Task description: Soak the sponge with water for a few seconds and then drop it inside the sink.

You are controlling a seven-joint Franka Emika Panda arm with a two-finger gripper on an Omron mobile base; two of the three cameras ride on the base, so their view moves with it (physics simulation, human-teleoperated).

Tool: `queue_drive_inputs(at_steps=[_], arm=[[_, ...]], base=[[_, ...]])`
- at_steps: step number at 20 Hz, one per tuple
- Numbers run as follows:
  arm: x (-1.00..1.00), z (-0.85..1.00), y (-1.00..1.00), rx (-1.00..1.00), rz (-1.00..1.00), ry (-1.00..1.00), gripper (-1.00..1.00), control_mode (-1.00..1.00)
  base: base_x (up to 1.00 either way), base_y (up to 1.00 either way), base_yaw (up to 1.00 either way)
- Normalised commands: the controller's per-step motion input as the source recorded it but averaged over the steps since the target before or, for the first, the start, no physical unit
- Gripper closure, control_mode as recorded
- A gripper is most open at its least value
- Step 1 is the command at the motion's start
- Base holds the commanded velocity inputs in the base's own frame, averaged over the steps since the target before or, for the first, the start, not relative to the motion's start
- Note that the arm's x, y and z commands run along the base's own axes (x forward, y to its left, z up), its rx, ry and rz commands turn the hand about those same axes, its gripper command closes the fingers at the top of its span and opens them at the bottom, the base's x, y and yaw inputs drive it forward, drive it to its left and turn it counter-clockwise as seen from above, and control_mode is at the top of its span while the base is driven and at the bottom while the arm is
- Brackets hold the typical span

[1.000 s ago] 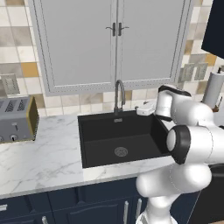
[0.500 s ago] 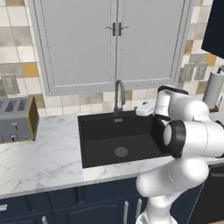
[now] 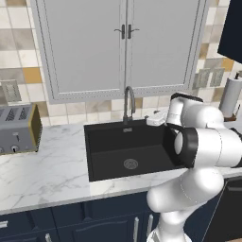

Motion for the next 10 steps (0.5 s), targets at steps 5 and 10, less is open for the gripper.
queue_drive_inputs(at_steps=[5, 10], arm=[[0.0, 0.0, 0.11, 0.0, 0.04, -0.01, -1.0, -1.0], [0.0, -0.03, 0.13, 0.0, 0.06, 0.0, -1.0, -1.0]], base=[[0.0, 0.0, 0.0], [0.0, 0.0, 0.0]])
